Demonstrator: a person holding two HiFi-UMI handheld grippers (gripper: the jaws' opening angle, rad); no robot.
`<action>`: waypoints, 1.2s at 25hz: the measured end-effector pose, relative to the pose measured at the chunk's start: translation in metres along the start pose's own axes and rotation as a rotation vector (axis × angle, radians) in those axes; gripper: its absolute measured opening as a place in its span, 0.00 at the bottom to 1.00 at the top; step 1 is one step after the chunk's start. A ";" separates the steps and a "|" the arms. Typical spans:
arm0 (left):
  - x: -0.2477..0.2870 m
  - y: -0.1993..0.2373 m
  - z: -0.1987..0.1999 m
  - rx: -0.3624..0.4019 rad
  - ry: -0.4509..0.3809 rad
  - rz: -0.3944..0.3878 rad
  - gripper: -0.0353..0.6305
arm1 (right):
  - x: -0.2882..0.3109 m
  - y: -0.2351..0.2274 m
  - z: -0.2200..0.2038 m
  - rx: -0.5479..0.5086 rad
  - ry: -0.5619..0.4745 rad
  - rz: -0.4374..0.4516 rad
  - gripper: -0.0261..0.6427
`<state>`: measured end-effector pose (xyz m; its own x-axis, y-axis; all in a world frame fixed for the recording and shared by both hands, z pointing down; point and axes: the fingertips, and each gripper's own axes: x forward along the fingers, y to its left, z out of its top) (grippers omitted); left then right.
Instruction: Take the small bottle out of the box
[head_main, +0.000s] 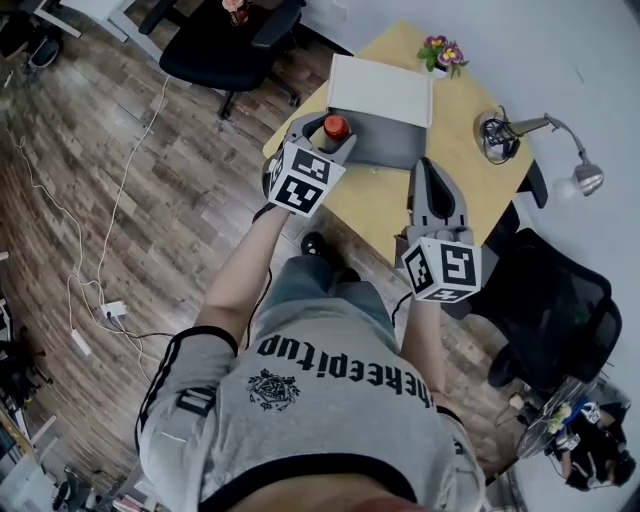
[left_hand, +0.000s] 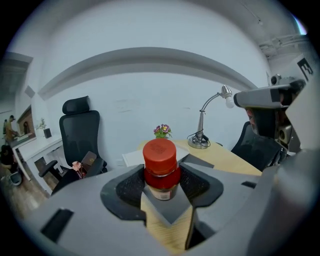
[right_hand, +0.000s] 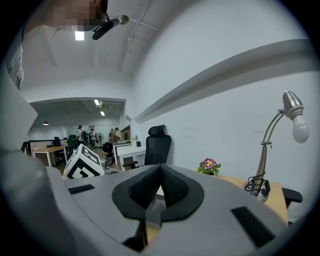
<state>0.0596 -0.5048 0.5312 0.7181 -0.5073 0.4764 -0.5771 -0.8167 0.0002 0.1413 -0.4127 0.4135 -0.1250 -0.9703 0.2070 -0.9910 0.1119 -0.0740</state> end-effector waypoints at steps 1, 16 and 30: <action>-0.007 -0.001 0.004 -0.005 -0.012 0.007 0.38 | -0.001 0.003 0.002 -0.003 -0.005 0.009 0.04; -0.113 -0.038 0.047 -0.056 -0.145 0.133 0.38 | -0.052 0.032 0.028 -0.053 -0.062 0.117 0.04; -0.188 -0.079 0.084 -0.050 -0.284 0.254 0.38 | -0.107 0.039 0.059 -0.086 -0.152 0.174 0.04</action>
<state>0.0028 -0.3682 0.3677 0.6245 -0.7539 0.2039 -0.7641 -0.6439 -0.0403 0.1188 -0.3170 0.3309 -0.2916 -0.9553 0.0488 -0.9565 0.2914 -0.0115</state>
